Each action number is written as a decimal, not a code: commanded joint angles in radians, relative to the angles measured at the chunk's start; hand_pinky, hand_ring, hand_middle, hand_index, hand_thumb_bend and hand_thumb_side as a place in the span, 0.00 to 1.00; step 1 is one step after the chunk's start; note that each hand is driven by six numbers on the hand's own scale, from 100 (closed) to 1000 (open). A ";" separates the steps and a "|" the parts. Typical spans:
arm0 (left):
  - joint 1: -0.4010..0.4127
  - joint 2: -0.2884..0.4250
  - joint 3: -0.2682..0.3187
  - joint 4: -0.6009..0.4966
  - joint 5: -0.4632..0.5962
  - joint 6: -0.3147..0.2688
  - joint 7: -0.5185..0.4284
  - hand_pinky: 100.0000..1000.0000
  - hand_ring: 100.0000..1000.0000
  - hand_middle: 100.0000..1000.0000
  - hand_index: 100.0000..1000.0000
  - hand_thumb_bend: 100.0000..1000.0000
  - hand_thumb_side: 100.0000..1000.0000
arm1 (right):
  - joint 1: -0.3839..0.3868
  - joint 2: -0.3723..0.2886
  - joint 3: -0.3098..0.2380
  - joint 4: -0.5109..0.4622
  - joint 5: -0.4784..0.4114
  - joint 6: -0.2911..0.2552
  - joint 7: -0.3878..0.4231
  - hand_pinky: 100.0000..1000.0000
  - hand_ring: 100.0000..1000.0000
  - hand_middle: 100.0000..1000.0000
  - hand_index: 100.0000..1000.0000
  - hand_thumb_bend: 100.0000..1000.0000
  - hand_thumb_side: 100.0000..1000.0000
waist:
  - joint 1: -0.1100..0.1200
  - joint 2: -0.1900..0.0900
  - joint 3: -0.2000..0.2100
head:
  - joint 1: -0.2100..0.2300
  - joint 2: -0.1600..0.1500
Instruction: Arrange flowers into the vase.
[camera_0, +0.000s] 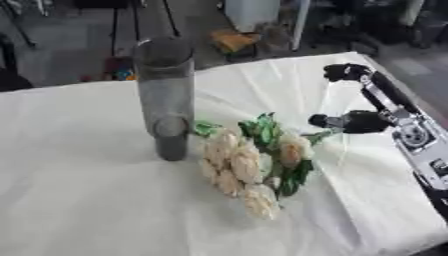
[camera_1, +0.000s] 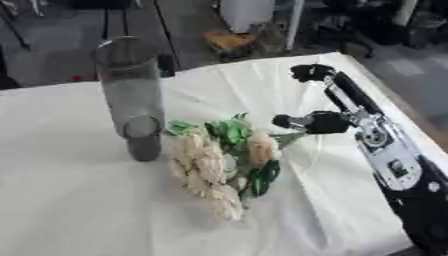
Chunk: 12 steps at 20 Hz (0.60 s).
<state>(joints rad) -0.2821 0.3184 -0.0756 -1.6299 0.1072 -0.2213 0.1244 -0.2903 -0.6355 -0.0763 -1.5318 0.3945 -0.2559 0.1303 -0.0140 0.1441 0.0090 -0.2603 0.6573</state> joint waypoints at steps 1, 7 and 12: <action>-0.008 0.029 0.006 -0.008 -0.003 -0.002 -0.005 0.77 1.00 0.88 0.86 0.78 1.00 | -0.010 -0.058 -0.003 0.010 -0.004 -0.013 0.049 0.87 0.78 0.73 0.87 0.79 0.44 | -0.002 -0.013 0.002 | 0.004 0.002; -0.006 0.031 0.006 -0.006 -0.003 -0.002 -0.007 0.77 1.00 0.88 0.86 0.78 1.00 | -0.013 -0.078 -0.002 0.043 -0.005 -0.024 0.098 0.87 0.78 0.73 0.87 0.78 0.40 | -0.002 -0.014 0.003 | 0.005 0.007; -0.006 0.032 0.006 -0.006 -0.003 -0.002 -0.008 0.77 1.00 0.88 0.86 0.78 1.00 | -0.019 -0.088 0.003 0.071 0.000 -0.029 0.109 0.87 0.78 0.73 0.86 0.76 0.36 | -0.002 -0.014 0.006 | 0.004 0.010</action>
<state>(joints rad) -0.2810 0.3264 -0.0756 -1.6244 0.1072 -0.2230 0.1197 -0.2922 -0.6773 -0.0673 -1.4608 0.3944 -0.2826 0.2351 -0.0143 0.1441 0.0139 -0.2570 0.6597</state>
